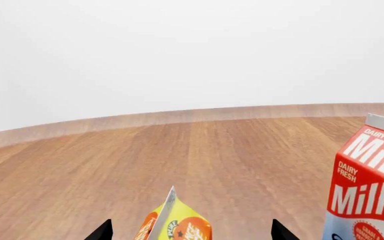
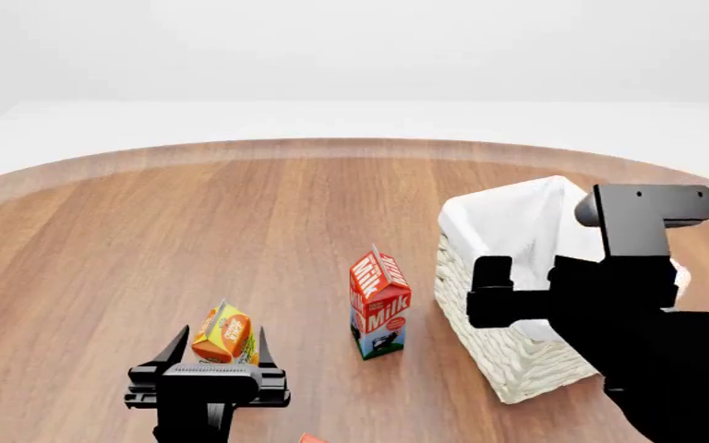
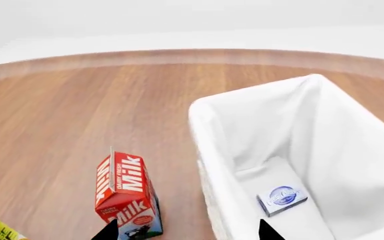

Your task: Pick up the cream cheese box and the butter, and put them in the basket.

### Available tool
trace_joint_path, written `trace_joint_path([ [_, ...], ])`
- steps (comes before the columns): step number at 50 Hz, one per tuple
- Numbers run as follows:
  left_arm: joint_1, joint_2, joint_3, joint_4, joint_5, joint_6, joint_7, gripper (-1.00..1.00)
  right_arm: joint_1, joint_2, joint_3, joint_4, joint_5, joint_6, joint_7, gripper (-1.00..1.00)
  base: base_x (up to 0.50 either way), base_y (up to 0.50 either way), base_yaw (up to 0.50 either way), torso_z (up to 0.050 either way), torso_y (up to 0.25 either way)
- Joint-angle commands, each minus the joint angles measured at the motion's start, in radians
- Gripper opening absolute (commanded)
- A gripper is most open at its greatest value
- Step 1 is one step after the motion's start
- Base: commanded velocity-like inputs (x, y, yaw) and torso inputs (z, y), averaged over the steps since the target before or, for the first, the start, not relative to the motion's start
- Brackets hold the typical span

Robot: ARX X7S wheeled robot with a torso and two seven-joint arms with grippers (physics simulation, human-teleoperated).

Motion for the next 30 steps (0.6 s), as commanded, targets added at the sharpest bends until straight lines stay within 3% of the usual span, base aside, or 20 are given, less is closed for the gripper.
trace_joint_path([
  [1,0.0,-0.002,0.001,0.003,-0.003,-0.001,-0.003,1.0,-0.02,0.009,-0.009,-0.04,-0.003,0.013,-0.029,1.0,0.0,0.0,0.0,0.0,0.0],
  [30,-0.001,-0.006,0.006,0.004,-0.006,0.0,-0.009,1.0,-0.079,0.071,0.016,-0.129,-0.022,0.062,-0.189,1.0,0.0,0.0,0.0,0.0,0.0],
])
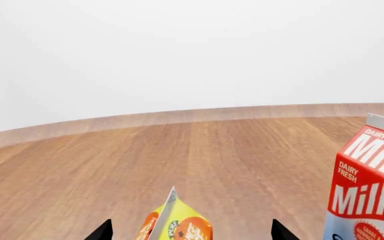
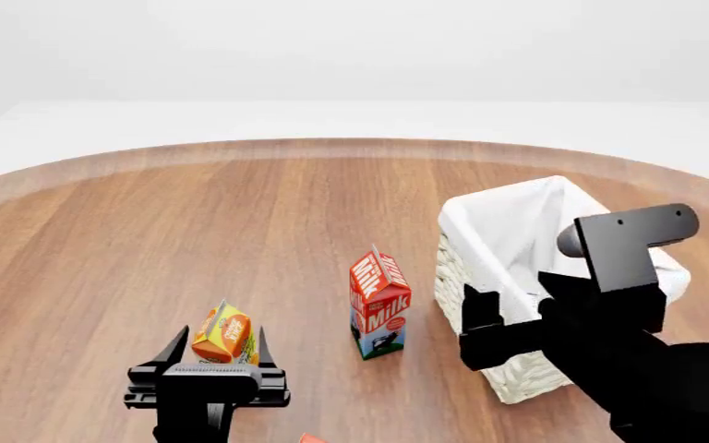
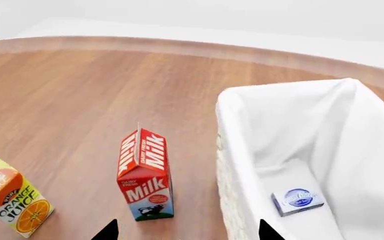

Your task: Pick up the cream cheese box and the butter, and put them in the basket.

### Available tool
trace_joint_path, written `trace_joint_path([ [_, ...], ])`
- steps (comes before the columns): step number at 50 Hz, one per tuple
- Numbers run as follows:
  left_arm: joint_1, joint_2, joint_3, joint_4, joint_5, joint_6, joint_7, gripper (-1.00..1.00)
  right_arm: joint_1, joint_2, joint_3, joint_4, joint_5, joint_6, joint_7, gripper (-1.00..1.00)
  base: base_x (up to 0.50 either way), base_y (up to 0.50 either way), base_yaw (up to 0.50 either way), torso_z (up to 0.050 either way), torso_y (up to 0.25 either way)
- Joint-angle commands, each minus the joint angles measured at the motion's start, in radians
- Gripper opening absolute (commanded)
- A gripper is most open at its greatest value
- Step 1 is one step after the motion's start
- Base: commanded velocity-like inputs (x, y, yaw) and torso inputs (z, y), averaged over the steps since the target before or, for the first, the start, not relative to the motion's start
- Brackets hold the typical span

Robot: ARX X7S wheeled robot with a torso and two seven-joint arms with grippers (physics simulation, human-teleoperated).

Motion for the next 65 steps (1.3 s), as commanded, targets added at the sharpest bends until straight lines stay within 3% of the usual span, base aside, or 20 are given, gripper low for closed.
trace_joint_path([
  [1,-0.001,-0.001,0.002,-0.003,-0.001,0.003,-0.001,1.0,-0.02,0.027,0.014,-0.037,-0.002,0.018,-0.067,1.0,0.0,0.0,0.0,0.0,0.0],
  [16,-0.002,-0.003,0.006,0.0,-0.003,0.0,-0.004,1.0,-0.042,0.05,0.044,-0.084,-0.025,0.044,-0.19,1.0,0.0,0.0,0.0,0.0,0.0],
  [49,-0.005,-0.006,0.011,-0.004,-0.006,0.004,-0.008,1.0,-0.069,0.07,0.028,-0.114,0.01,0.052,-0.307,1.0,0.0,0.0,0.0,0.0,0.0],
  [65,-0.005,-0.009,0.014,-0.004,-0.006,0.006,-0.012,1.0,-0.078,0.06,0.026,-0.214,-0.064,0.097,-0.43,1.0,0.0,0.0,0.0,0.0,0.0],
])
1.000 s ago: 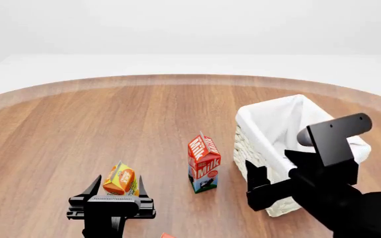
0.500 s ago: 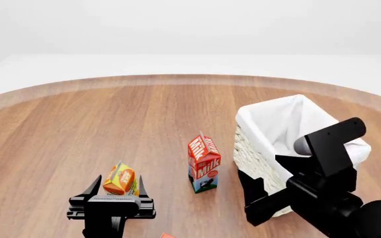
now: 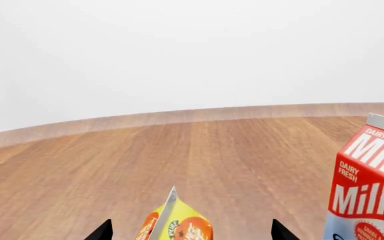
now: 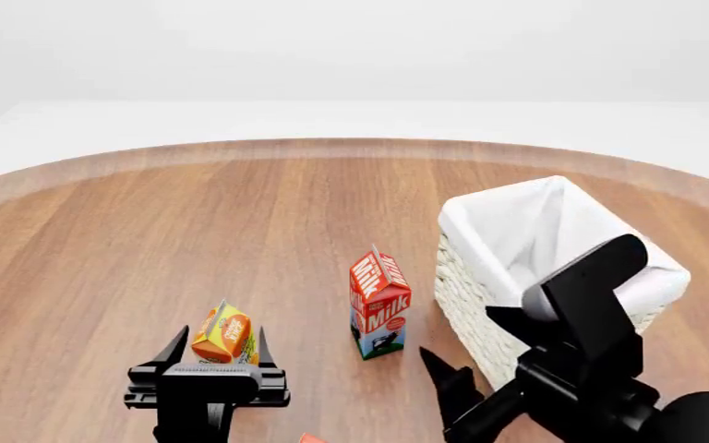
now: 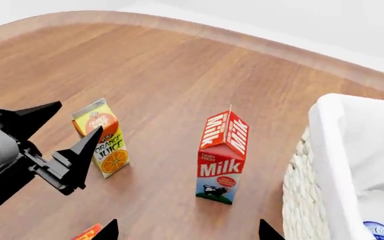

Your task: Pick up the cream cheese box and the butter, and put them in the basket.

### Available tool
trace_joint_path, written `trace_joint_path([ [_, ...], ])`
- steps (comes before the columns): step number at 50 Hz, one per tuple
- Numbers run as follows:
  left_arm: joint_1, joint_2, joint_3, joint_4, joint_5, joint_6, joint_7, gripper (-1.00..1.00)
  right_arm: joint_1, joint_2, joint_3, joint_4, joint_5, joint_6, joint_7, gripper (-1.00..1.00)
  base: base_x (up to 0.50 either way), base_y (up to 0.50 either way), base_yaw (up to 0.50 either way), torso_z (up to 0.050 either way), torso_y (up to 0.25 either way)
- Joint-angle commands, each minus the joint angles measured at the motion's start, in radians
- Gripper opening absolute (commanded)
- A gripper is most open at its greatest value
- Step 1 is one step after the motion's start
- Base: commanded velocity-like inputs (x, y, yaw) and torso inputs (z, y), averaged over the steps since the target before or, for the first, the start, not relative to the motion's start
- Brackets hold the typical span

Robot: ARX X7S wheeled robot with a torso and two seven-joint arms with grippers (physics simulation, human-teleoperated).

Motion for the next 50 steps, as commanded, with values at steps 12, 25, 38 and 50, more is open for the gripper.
trace_joint_path([
  [12,0.0,-0.002,0.004,-0.002,-0.002,0.005,-0.003,1.0,-0.005,0.019,-0.053,-0.041,0.028,0.019,-0.059,1.0,0.0,0.0,0.0,0.0,0.0],
  [25,0.001,-0.005,0.006,0.003,-0.003,0.001,-0.007,1.0,-0.012,0.029,-0.09,-0.037,0.055,0.019,-0.064,1.0,0.0,0.0,0.0,0.0,0.0],
  [38,-0.001,-0.006,0.008,0.001,-0.005,0.002,-0.008,1.0,-0.029,0.026,-0.113,-0.059,0.061,0.019,-0.086,1.0,0.0,0.0,0.0,0.0,0.0],
  [50,-0.004,-0.006,0.011,-0.004,-0.005,0.005,-0.009,1.0,-0.002,0.018,-0.151,-0.061,0.031,0.038,-0.087,1.0,0.0,0.0,0.0,0.0,0.0],
])
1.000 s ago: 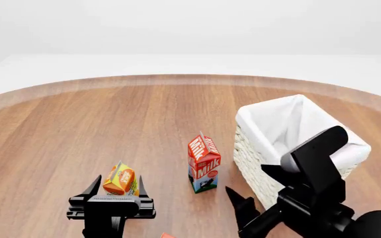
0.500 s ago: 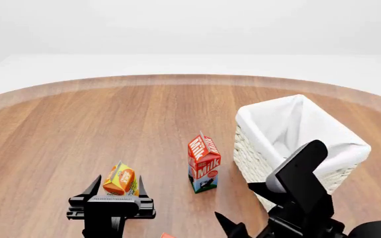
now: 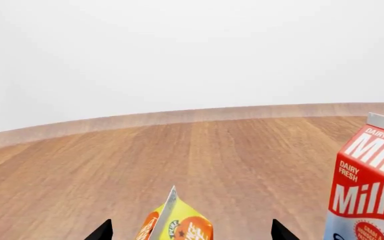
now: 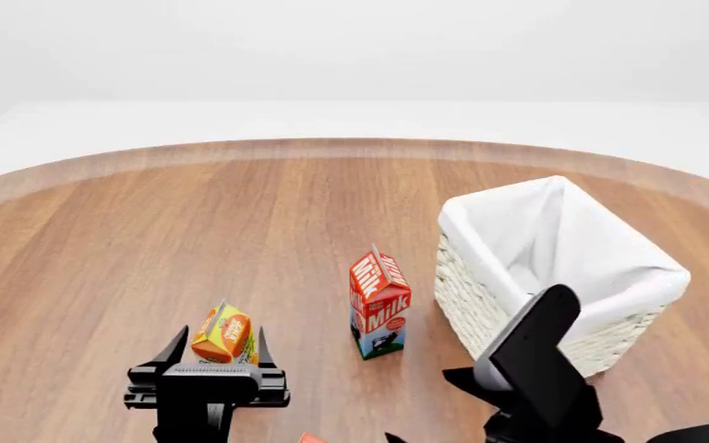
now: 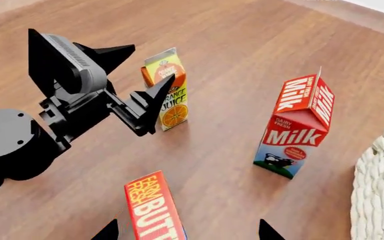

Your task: Pick up the cream cheese box and the butter, and put them in the basket.

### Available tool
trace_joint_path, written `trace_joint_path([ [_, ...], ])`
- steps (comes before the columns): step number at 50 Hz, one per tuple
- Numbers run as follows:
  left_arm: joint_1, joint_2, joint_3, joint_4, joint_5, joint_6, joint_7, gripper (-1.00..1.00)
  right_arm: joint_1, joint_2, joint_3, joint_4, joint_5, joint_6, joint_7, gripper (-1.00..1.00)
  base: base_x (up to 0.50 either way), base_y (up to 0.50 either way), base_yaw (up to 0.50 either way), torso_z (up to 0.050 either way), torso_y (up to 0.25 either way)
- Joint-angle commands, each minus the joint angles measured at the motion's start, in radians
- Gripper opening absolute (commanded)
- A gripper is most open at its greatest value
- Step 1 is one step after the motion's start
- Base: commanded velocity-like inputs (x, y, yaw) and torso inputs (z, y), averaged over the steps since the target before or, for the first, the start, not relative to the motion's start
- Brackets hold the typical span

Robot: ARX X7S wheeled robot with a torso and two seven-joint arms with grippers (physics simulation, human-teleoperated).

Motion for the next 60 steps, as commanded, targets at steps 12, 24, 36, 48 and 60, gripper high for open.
trace_joint_path([
  [12,-0.001,-0.003,0.004,0.003,0.0,-0.001,-0.005,1.0,0.132,-0.026,-0.114,-0.009,-0.056,0.081,-0.024,1.0,0.0,0.0,0.0,0.0,0.0],
  [24,0.0,-0.006,0.006,0.008,-0.004,-0.004,-0.007,1.0,0.16,-0.05,-0.174,0.01,-0.104,0.111,-0.093,1.0,0.0,0.0,0.0,0.0,0.0],
  [36,-0.002,-0.005,0.009,0.0,-0.003,0.001,-0.007,1.0,0.175,-0.055,-0.205,0.023,-0.136,0.107,-0.152,1.0,0.0,0.0,0.0,0.0,0.0],
  [48,-0.001,-0.008,0.011,0.008,-0.005,-0.003,-0.011,1.0,0.177,-0.065,-0.233,0.048,-0.185,0.092,-0.199,1.0,0.0,0.0,0.0,0.0,0.0],
  [60,-0.002,-0.007,0.013,0.001,-0.003,0.003,-0.011,1.0,0.184,-0.09,-0.283,0.075,-0.287,0.087,-0.266,1.0,0.0,0.0,0.0,0.0,0.0],
])
